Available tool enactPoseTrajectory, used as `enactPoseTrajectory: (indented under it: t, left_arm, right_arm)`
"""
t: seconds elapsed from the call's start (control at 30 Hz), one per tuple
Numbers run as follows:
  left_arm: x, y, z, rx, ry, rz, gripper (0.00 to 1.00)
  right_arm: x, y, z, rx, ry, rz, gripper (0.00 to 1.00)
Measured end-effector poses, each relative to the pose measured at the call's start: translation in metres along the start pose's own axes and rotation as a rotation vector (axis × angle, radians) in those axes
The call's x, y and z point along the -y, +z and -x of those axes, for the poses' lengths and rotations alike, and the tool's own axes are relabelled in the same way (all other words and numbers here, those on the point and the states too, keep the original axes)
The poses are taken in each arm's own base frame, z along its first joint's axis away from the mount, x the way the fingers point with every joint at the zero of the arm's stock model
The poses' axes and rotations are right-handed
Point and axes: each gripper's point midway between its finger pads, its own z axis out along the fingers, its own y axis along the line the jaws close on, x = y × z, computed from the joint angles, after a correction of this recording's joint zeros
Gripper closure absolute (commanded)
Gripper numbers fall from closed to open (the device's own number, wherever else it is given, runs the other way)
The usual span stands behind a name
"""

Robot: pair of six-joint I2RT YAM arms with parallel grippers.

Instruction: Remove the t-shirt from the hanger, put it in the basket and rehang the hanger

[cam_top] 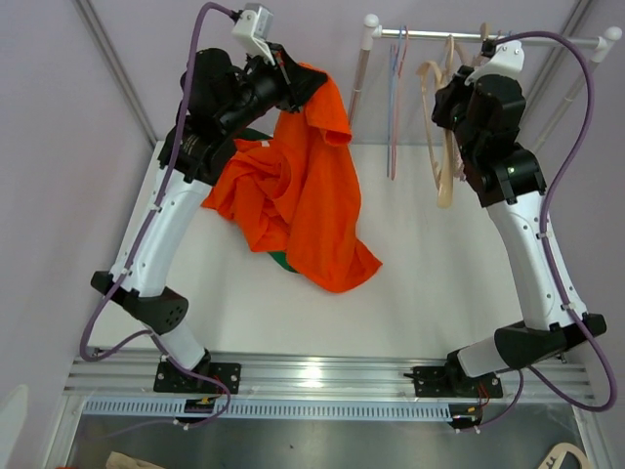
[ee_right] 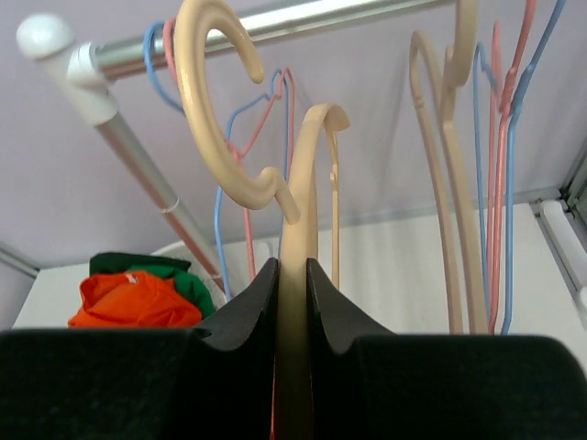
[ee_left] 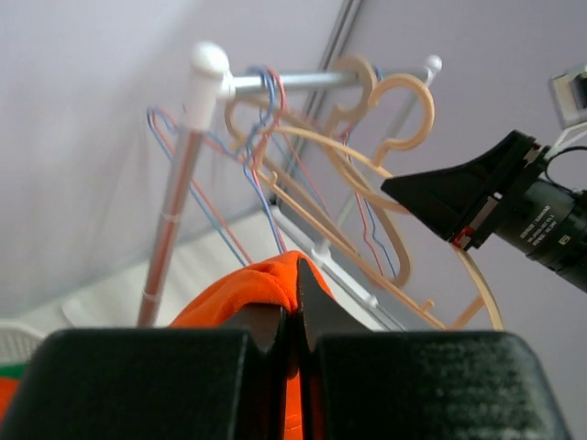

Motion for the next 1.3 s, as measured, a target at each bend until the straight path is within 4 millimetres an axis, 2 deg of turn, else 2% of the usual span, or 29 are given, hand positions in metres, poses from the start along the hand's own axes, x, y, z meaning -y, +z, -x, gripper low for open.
enactPoseTrajectory:
  t: [0.17, 0.3, 0.4, 0.5, 0.67, 0.77, 0.83, 0.93, 1.0, 1.07, 1.17, 1.27, 1.3]
  left_arm:
    - [0.002, 0.003, 0.045, 0.172, 0.112, -0.037, 0.99]
    - [0.007, 0.008, 0.104, 0.375, 0.216, -0.070, 0.99]
    - [-0.014, 0.009, 0.134, 0.505, 0.270, -0.033, 0.99]
    - [-0.055, 0.014, 0.151, 0.586, 0.305, 0.036, 0.99]
    - [-0.163, 0.010, 0.158, 0.619, 0.300, 0.187, 0.99]
    - [-0.227, 0.001, 0.151, 0.601, 0.257, 0.280, 0.99]
    - [-0.261, -0.002, 0.137, 0.576, 0.214, 0.330, 0.99]
    - [-0.291, 0.010, 0.098, 0.499, 0.119, 0.357, 0.99]
    - [-0.302, 0.024, 0.063, 0.426, 0.052, 0.358, 0.99]
    - [-0.309, 0.038, 0.016, 0.334, -0.011, 0.368, 0.99]
    - [-0.302, 0.058, -0.068, 0.175, -0.079, 0.382, 0.99]
    - [-0.272, 0.075, -0.140, 0.032, -0.133, 0.364, 0.99]
    - [-0.260, 0.078, -0.158, -0.007, -0.150, 0.355, 0.99]
  right_arm:
    - [0.008, 0.028, 0.013, 0.027, 0.012, -0.001, 1.00]
    - [0.012, 0.055, 0.009, 0.021, 0.012, 0.006, 1.00]
    - [0.012, 0.076, 0.000, 0.003, 0.009, 0.019, 1.00]
    - [0.008, 0.091, 0.000, 0.010, 0.010, 0.037, 1.00]
    - [0.005, 0.100, -0.006, 0.007, -0.013, 0.059, 1.00]
    - [0.004, 0.106, -0.009, 0.009, -0.026, 0.066, 1.00]
    - [0.005, 0.112, -0.012, 0.004, -0.031, 0.064, 1.00]
    - [0.010, 0.120, -0.019, -0.011, -0.031, 0.056, 1.00]
    - [0.011, 0.122, -0.022, -0.017, -0.028, 0.053, 1.00]
    - [0.012, 0.123, -0.023, -0.019, -0.024, 0.049, 1.00]
    - [0.013, 0.123, -0.023, -0.017, -0.021, 0.048, 1.00]
    - [0.015, 0.123, -0.023, -0.020, -0.021, 0.044, 1.00]
    - [0.015, 0.123, -0.023, -0.020, -0.021, 0.044, 1.00]
